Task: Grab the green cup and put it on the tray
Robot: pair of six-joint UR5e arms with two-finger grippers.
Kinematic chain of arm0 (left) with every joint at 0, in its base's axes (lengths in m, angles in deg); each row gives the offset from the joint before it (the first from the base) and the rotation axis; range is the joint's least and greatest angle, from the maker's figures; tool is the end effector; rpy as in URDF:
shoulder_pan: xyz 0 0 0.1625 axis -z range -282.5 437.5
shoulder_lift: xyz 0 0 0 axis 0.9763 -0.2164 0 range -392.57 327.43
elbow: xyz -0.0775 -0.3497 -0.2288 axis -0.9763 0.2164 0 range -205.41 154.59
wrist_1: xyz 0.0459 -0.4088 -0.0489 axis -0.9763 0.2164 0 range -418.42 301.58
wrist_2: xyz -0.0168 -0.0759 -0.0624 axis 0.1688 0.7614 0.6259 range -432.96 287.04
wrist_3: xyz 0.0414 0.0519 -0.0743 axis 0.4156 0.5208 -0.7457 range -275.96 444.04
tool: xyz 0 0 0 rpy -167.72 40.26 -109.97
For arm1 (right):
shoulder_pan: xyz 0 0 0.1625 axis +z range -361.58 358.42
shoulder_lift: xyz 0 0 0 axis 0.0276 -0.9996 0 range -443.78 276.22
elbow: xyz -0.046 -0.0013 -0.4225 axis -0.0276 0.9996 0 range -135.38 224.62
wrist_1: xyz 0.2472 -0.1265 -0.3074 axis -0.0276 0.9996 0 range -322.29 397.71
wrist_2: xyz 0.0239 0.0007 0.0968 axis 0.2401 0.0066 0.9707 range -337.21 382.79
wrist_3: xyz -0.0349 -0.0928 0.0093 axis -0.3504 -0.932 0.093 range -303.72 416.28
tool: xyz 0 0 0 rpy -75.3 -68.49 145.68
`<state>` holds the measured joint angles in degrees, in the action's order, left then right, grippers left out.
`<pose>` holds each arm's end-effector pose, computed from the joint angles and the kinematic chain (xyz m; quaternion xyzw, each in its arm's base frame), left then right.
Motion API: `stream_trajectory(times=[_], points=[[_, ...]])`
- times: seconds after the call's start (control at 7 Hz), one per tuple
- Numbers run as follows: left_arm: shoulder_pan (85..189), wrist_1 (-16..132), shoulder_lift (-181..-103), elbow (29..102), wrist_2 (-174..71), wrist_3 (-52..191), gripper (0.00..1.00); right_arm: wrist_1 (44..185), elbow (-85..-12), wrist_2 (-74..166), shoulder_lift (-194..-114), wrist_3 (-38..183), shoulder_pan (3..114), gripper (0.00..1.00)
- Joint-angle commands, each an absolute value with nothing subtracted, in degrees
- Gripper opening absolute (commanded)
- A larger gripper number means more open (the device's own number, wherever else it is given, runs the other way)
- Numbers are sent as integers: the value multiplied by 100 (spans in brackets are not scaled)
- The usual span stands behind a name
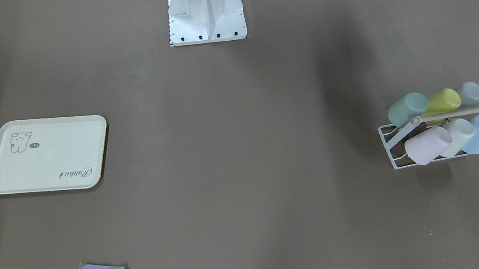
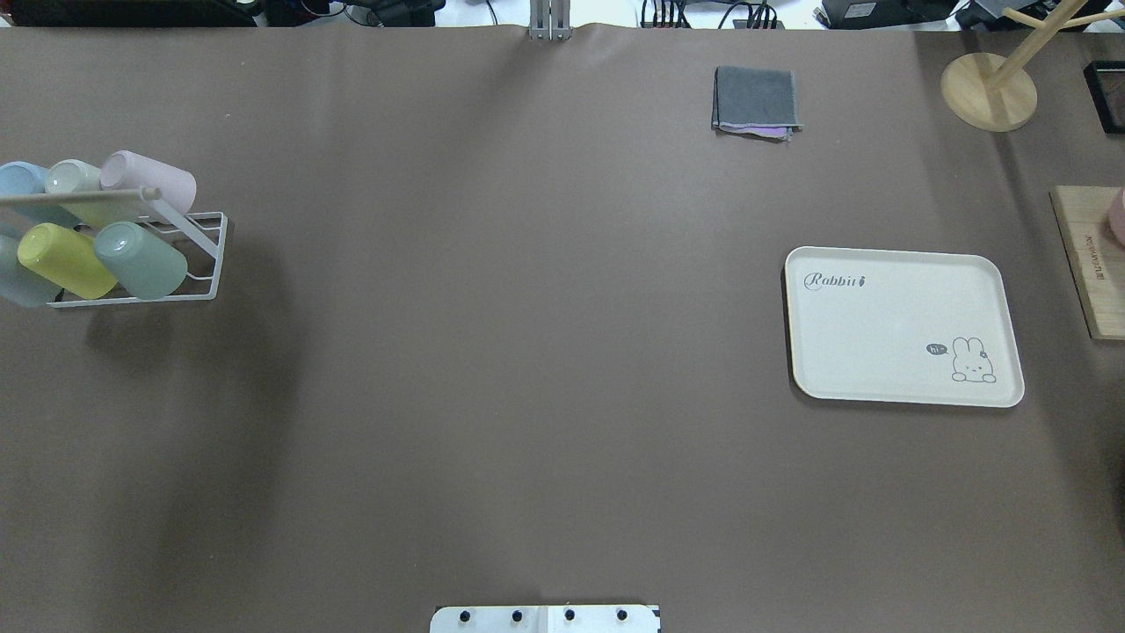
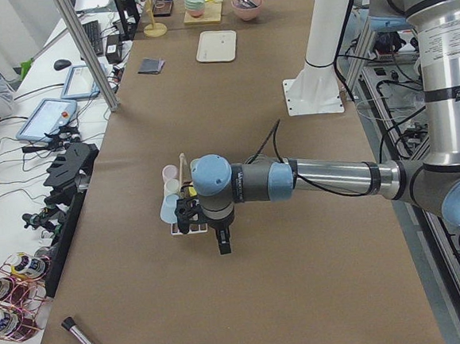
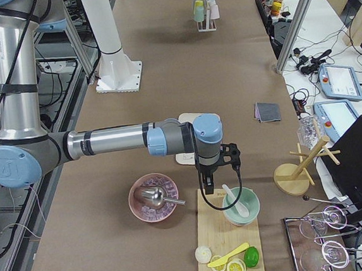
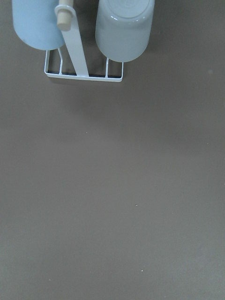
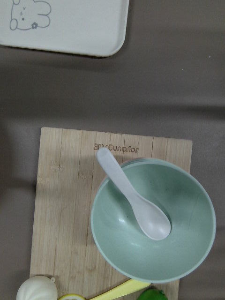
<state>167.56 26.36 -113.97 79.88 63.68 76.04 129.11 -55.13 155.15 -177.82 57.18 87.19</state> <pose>-0.0613 -0.4273 0.6029 -0.0158 0.3957 -0.0595 0.9163 0.0562 -0.4667 0.6133 0.0283 -0.3616 -0.0162 0.9317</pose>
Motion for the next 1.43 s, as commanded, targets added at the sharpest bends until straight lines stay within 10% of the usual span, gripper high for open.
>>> stream_trajectory(times=[0.0, 0.71, 1.29], points=[[16750, 2648, -11431, 8076, 6292, 7595, 98, 12920, -5514, 15524, -17748, 5716, 8719, 100], [16541, 2657, -11518, 8531, 5520, 7630, 98, 12946, -5514, 15629, -17738, 5725, 8719, 100], [13240, 1304, -12779, 9971, 2342, 7613, 98, 12947, -5637, 15700, -17799, 5725, 8719, 100]])
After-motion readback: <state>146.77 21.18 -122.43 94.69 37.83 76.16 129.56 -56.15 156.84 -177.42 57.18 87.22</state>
